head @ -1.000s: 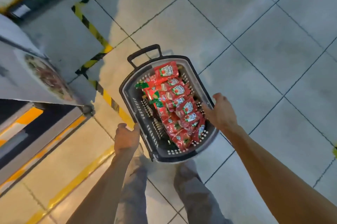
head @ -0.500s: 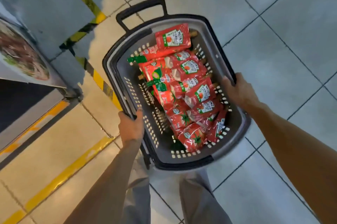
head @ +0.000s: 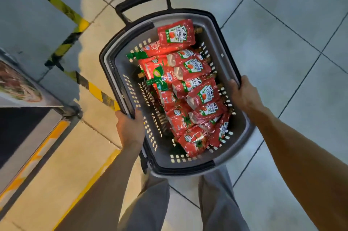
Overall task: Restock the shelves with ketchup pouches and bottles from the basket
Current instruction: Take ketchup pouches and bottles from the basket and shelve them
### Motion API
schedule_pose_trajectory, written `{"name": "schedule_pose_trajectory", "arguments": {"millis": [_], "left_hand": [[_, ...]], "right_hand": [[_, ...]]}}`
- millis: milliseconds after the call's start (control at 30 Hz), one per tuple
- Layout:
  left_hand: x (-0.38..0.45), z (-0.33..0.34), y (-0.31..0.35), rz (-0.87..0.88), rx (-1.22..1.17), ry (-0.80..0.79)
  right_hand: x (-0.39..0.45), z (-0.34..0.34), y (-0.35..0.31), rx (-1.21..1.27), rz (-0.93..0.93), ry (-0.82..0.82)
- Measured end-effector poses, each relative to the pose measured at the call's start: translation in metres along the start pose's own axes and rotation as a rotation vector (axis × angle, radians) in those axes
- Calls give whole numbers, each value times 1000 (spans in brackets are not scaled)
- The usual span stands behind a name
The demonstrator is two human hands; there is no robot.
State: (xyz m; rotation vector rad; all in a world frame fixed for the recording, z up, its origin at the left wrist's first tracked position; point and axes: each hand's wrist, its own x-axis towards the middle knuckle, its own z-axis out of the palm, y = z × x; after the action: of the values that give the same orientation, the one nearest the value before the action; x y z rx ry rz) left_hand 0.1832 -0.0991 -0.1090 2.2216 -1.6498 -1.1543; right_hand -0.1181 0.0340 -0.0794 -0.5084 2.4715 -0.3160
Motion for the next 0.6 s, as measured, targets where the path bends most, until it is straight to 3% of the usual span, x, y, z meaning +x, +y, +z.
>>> {"name": "schedule_pose_trajectory", "arguments": {"millis": [600], "left_hand": [[26,-36,-42,223,106,-69]], "right_hand": [[-97,62,28,203,114,146]]}}
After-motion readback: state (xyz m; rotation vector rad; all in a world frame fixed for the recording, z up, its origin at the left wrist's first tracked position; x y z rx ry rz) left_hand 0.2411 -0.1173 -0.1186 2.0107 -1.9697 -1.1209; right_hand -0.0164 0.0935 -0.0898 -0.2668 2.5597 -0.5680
